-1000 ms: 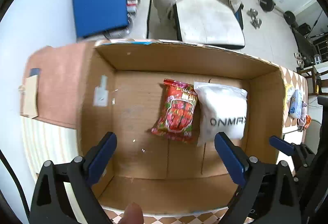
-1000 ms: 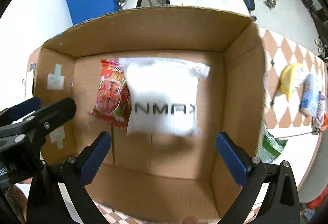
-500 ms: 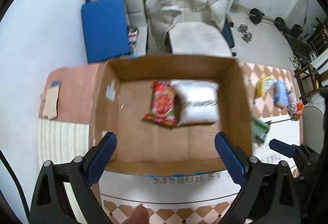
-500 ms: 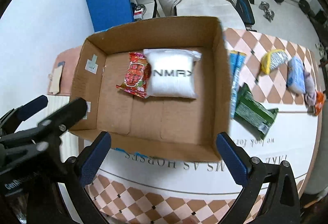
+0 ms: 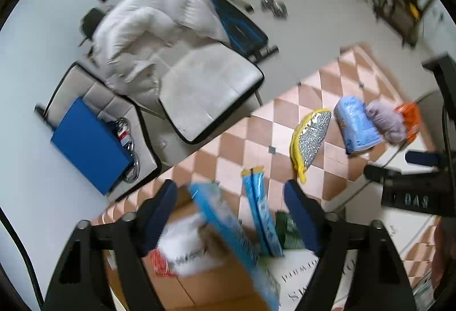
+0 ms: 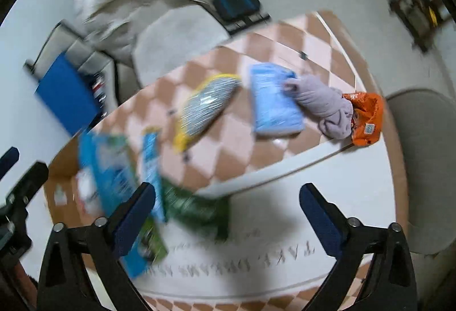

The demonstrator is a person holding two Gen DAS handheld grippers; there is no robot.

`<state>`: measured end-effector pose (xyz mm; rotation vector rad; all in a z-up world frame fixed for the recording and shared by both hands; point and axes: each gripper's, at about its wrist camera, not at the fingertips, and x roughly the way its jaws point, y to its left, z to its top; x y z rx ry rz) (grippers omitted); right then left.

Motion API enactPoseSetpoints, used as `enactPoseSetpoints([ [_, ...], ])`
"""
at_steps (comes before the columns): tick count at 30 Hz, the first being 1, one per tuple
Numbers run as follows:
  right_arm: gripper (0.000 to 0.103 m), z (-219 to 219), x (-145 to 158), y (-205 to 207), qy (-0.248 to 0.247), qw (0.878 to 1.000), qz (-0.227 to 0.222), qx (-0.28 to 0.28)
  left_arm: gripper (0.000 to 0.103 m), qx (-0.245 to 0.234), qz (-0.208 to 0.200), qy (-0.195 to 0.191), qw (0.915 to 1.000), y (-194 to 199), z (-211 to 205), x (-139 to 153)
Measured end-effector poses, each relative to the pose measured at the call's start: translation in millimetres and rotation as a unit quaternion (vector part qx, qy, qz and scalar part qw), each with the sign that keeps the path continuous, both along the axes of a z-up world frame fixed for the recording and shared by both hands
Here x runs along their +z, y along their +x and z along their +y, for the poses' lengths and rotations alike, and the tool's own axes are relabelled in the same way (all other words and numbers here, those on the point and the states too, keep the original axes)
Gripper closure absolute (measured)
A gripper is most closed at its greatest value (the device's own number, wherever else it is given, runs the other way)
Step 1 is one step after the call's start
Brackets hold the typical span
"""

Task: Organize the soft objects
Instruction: 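Grasp the yellow sponge with the left tool while the right tool grasps the blue milk packet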

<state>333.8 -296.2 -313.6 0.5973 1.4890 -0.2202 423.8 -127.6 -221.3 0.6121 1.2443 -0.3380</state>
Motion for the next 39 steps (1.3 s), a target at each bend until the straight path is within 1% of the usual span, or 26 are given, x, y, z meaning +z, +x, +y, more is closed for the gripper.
enactPoseSetpoints([
  [1, 0.016, -10.0, -16.8, 7.5, 0.005, 1.000, 0.013, -0.006, 0.038, -0.006, 0.011, 0.009, 0.9999, 6.8, -9.8, -13.4],
  [3, 0.017, -22.7, -41.0, 14.4, 0.019, 0.999, 0.030, -0.016, 0.038, -0.016, 0.029, 0.030, 0.9990, 20.2, -27.5, -41.5],
  [4, 0.017, -28.4, -54.5, 20.9, 0.026, 0.999, 0.037, -0.021, 0.038, -0.022, 0.037, 0.037, 0.9984, 24.2, -33.3, -52.6],
  [6, 0.017, -35.6, -72.2, 28.5, 0.032, 0.998, 0.046, -0.031, 0.038, -0.031, 0.057, 0.048, 0.9968, 30.2, -43.2, -75.2],
  [8, 0.017, -41.2, -89.0, 35.9, 0.031, 0.997, 0.058, -0.039, 0.038, -0.035, 0.077, 0.048, 0.9953, 34.2, -49.1, -90.6],
  [10, 0.017, -44.0, -101.8, 40.4, 0.031, 0.997, 0.066, -0.040, 0.038, -0.038, 0.103, 0.040, 0.9932, 35.0, -55.3, -103.2],
  [12, 0.018, -43.2, -102.4, 38.6, 0.025, 0.997, 0.067, -0.035, 0.038, -0.038, 0.119, 0.027, 0.9918, 35.1, -61.7, -108.0],
  [13, 0.030, -41.2, -100.1, 35.9, 0.010, 0.997, 0.070, -0.023, 0.038, -0.039, 0.124, 0.021, 0.9913, 34.9, -64.0, -108.7],
  [15, 0.051, -40.5, -97.9, 29.1, -0.015, 0.997, 0.075, -0.002, 0.038, -0.049, 0.136, 0.013, 0.9894, 31.6, -71.7, -112.9],
  [16, 0.052, -41.1, -98.9, 22.3, -0.007, 0.997, 0.080, 0.004, 0.038, -0.055, 0.138, 0.014, 0.9889, 30.7, -74.7, -114.3],
  [17, 0.055, -41.9, -101.5, 16.6, 0.002, 0.996, 0.089, 0.006, 0.038, -0.063, 0.138, 0.019, 0.9883, 29.0, -78.8, -117.2],
  [18, 0.065, -43.0, -104.9, 8.5, 0.011, 0.995, 0.098, 0.007, 0.038, -0.073, 0.140, 0.026, 0.9872, 27.6, -83.8, -121.7],
  [19, 0.066, -42.0, -106.8, -1.1, 0.013, 0.994, 0.106, 0.011, 0.038, -0.080, 0.144, 0.032, 0.9858, 26.6, -88.4, -126.7],
  [22, 0.066, -40.5, -112.7, -23.7, 0.014, 0.992, 0.127, 0.022, 0.038, -0.096, 0.149, 0.050, 0.9828, 26.5, -100.1, -141.6],
  [24, 0.065, -41.2, -109.5, -33.0, 0.016, 0.993, 0.119, 0.022, 0.038, -0.102, 0.155, 0.057, 0.9810, 27.0, -106.3, -151.5],
  [26, 0.052, -40.0, -101.5, -33.4, -0.005, 0.994, 0.106, 0.038, 0.038, -0.108, 0.158, 0.063, 0.9795, 30.3, -109.9, -160.4],
  [27, 0.038, -38.3, -95.7, -31.4, -0.017, 0.994, 0.097, 0.049, 0.038, -0.107, 0.158, 0.067, 0.9794, 32.8, -111.0, -164.9],
  [28, 0.031, -36.9, -89.1, -29.3, -0.028, 0.994, 0.085, 0.063, 0.038, -0.103, 0.159, 0.068, 0.9796, 35.4, -111.4, -168.4],
  [30, 0.031, -35.3, -79.4, -23.2, -0.047, 0.992, 0.072, 0.087, 0.038, -0.093, 0.163, 0.066, 0.9799, 41.1, -109.2, -173.8],
  [31, 0.030, -34.6, -76.5, -18.3, -0.051, 0.992, 0.064, 0.100, 0.039, -0.083, 0.168, 0.055, 0.9808, 43.6, -106.2, -172.6],
  [32, 0.028, -32.2, -74.7, -12.9, -0.057, 0.990, 0.061, 0.115, 0.047, -0.076, 0.174, 0.049, 0.9806, 44.2, -104.7, -172.2],
  [33, 0.027, -30.2, -74.3, -8.6, -0.063, 0.988, 0.060, 0.125, 0.055, -0.063, 0.190, 0.036, 0.9790, 45.2, -101.4, -170.8],
  [34, 0.027, -26.5, -74.6, -2.6, -0.067, 0.986, 0.056, 0.139, 0.055, -0.045, 0.207, 0.028, 0.9770, 45.2, -95.2, -170.2],
  [36, 0.027, -19.7, -79.7, 9.9, -0.073, 0.982, 0.057, 0.164, 0.056, -0.016, 0.220, 0.025, 0.9751, 42.5, -81.5, -169.9],
  [37, 0.027, -16.4, -84.7, 17.3, -0.076, 0.980, 0.063, 0.173, 0.056, -0.006, 0.226, 0.020, 0.9738, 40.7, -75.9, -169.9],
  [39, 0.027, -13.2, -96.8, 32.0, -0.074, 0.977, 0.081, 0.183, 0.057, 0.030, 0.242, 0.005, 0.9699, 36.8, -60.9, -170.9],
])
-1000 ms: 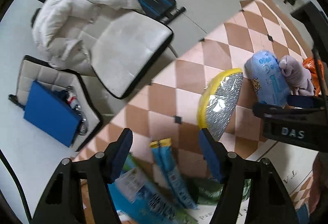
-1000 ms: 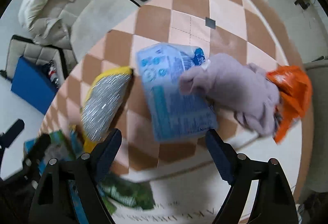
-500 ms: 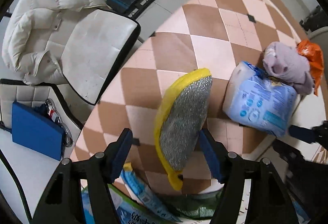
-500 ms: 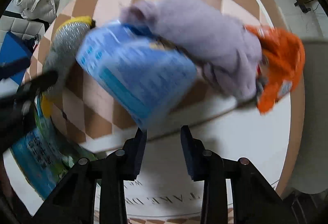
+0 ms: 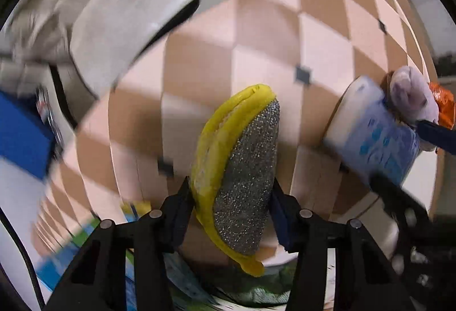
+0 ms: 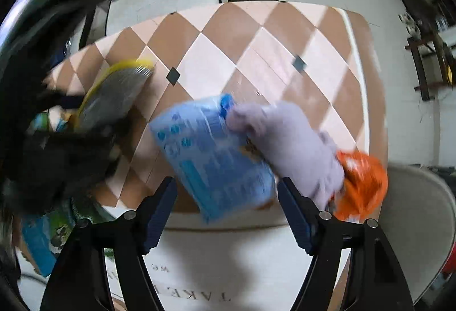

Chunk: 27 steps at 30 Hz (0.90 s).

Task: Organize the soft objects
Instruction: 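Grasp the yellow sponge with the left tool while the right tool grasps the blue milk packet, then lower the sponge and milk packet into the box and open both tools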

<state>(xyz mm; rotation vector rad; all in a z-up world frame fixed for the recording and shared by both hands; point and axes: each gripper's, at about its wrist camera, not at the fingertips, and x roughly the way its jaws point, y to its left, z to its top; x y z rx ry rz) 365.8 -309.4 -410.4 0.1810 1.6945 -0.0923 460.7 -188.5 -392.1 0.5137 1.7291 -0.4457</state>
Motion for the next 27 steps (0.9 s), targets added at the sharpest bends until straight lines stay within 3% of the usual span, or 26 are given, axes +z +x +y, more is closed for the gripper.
enactPoseSetpoints([
  [3, 0.027, 4.0, -18.4, 11.4, 0.006, 1.000, 0.027, 0.006, 0.056, 0.032, 0.000, -0.009, 0.9994, -5.1, 13.1, 2.7],
  [7, 0.029, 8.5, -39.4, 12.6, 0.008, 0.998, 0.066, -0.007, 0.056, 0.041, -0.015, -0.012, 0.9990, -10.9, 14.2, 6.2],
  [11, 0.032, 11.4, -39.7, 18.5, -0.006, 0.998, 0.061, -0.020, 0.057, 0.048, -0.022, -0.014, 0.9985, -17.8, 14.9, 7.1],
  [12, 0.040, 16.3, -37.4, 21.0, -0.007, 0.998, 0.057, -0.026, 0.059, 0.049, -0.028, -0.015, 0.9983, -19.5, 15.6, 8.9],
  [13, 0.053, 9.3, -31.6, 17.1, -0.004, 0.998, 0.053, -0.034, 0.060, 0.054, -0.034, -0.017, 0.9978, -21.3, 17.1, 12.3],
  [16, 0.065, 0.0, -13.5, 10.5, 0.011, 0.997, 0.041, -0.059, 0.061, 0.069, -0.053, -0.032, 0.9957, -23.6, 26.9, 26.8],
  [22, 0.066, 5.8, 54.4, -17.8, 0.034, 0.997, -0.023, -0.069, 0.061, 0.117, -0.102, -0.098, 0.9829, -39.3, 62.7, 110.8],
  [27, 0.066, 42.6, 124.9, -50.2, 0.087, 0.992, -0.080, -0.055, 0.061, 0.180, -0.135, -0.159, 0.9612, -73.7, 134.4, 183.3],
])
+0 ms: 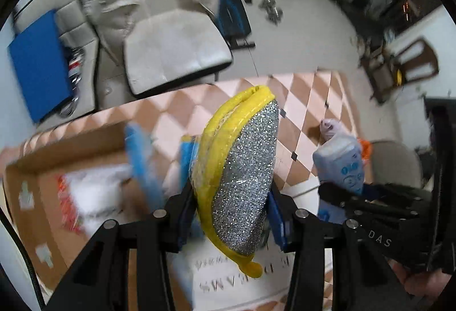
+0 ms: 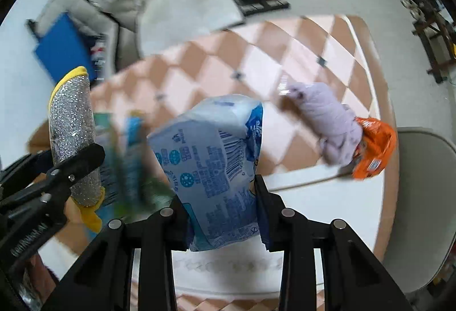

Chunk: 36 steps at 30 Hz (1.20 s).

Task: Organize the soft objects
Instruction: 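Lower the sponge and milk packet into the box and open both tools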

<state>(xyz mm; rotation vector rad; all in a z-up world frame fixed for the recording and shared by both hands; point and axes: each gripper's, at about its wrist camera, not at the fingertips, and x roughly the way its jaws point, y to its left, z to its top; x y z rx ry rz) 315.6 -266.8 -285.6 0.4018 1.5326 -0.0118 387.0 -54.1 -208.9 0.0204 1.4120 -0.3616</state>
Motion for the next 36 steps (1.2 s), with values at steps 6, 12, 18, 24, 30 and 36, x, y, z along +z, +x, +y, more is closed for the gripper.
enactPoseSetpoints([
  [6, 0.066, 119.6, 39.6, -23.1, 0.071, 0.996, -0.039, 0.049, 0.060, 0.072, -0.008, 0.008, 0.9974, -37.8, 118.5, 30.6],
  [12, 0.066, 253.4, 26.7, -25.4, 0.137, 0.985, -0.011, 0.105, 0.060, 0.125, 0.057, 0.060, 0.9887, -59.0, 227.3, -10.4],
  [18, 0.066, 359.1, -17.0, -23.1, 0.147, 0.981, 0.039, 0.121, 0.060, 0.152, 0.142, 0.079, 0.9750, -65.6, 283.7, -71.0],
  [24, 0.066, 402.2, -38.0, -15.5, 0.114, 0.984, 0.054, 0.123, 0.057, 0.148, 0.169, 0.085, 0.9707, -64.6, 295.2, -93.9],
  [30, 0.028, 419.2, -48.8, -9.2, 0.105, 0.982, 0.069, 0.141, 0.029, 0.163, 0.165, 0.067, 0.9705, -67.0, 302.7, -86.8],
  [36, 0.007, 412.0, -36.6, -14.8, 0.074, 0.985, 0.061, 0.145, 0.022, 0.157, 0.135, 0.058, 0.9767, -79.5, 302.7, -67.0],
])
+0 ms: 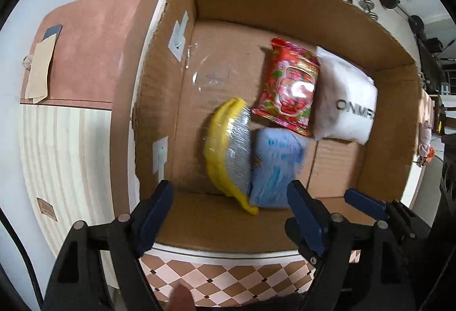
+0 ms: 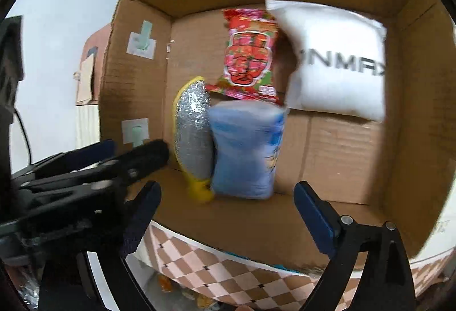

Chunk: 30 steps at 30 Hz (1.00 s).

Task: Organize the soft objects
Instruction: 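Lower the sponge and milk packet into the box and open both tools, then grasp the green snack bag with the left tool while the right tool grasps the lilac cloth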

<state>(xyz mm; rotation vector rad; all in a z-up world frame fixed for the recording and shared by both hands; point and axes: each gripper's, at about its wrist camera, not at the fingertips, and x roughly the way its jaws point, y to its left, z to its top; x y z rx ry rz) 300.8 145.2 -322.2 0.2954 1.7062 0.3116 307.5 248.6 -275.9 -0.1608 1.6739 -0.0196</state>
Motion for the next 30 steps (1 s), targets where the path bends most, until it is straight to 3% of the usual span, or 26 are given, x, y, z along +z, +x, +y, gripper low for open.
enactPoseSetpoints([
  [7, 0.000, -16.0, 27.7, -13.6, -0.070, 0.996, -0.047, 0.006, 0.022, -0.020, -0.056, 0.024, 0.9979, -19.0, -10.2, 28.0],
  [12, 0.000, -27.6, 50.2, -29.8, -0.122, 0.988, -0.096, -0.001, 0.011, -0.021, -0.107, 0.041, 0.9932, -38.7, -9.4, 49.0],
  [21, 0.000, -80.9, 83.2, -64.2, -0.096, 0.985, -0.138, -0.027, 0.011, -0.019, -0.161, 0.042, 0.9859, -68.6, -44.4, 88.1],
  [26, 0.000, -169.7, 103.7, -86.3, -0.063, 0.985, -0.140, -0.084, 0.011, -0.007, -0.184, -0.025, 0.9826, -83.1, -111.8, 118.0],
  [30, 0.000, -275.4, 116.2, -102.8, -0.086, 0.978, -0.139, -0.132, 0.011, 0.006, -0.144, -0.118, 0.9825, -88.7, -188.7, 106.1],
])
